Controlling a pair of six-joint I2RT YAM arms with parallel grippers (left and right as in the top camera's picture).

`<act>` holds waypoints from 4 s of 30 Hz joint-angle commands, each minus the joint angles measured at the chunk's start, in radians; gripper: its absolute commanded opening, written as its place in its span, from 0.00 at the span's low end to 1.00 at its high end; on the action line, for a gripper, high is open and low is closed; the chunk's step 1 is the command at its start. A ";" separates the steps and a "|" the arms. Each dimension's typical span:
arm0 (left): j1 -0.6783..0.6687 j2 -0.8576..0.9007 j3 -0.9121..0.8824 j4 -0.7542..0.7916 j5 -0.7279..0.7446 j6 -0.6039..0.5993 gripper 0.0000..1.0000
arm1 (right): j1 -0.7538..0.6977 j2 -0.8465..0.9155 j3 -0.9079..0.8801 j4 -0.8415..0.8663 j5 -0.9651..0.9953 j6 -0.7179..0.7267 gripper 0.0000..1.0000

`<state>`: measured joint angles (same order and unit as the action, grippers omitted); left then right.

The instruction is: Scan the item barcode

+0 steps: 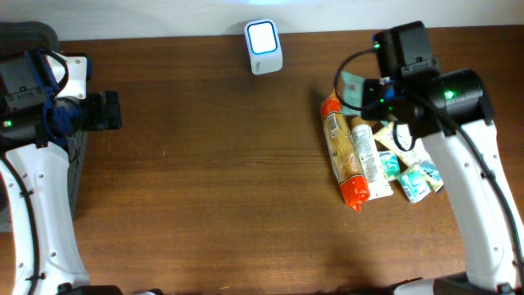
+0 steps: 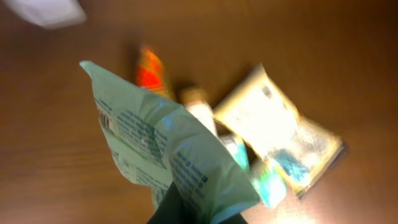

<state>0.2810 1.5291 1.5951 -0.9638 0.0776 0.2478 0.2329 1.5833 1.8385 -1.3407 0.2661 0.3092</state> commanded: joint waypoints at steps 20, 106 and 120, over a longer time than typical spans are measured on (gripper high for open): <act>0.004 -0.005 0.006 0.000 0.004 0.019 0.99 | 0.085 -0.234 -0.031 -0.117 -0.159 -0.016 0.68; -0.288 -1.404 -1.587 1.081 -0.037 0.012 0.99 | -0.089 -1.580 -1.833 1.261 -0.245 -0.250 0.99; -0.289 -1.524 -1.586 0.883 -0.040 0.008 0.99 | -0.089 -1.580 -1.833 1.261 -0.245 -0.250 0.99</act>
<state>-0.0048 0.0147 0.0143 -0.0788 0.0265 0.2512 0.1493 0.0101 0.0147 -0.0772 0.0238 0.0673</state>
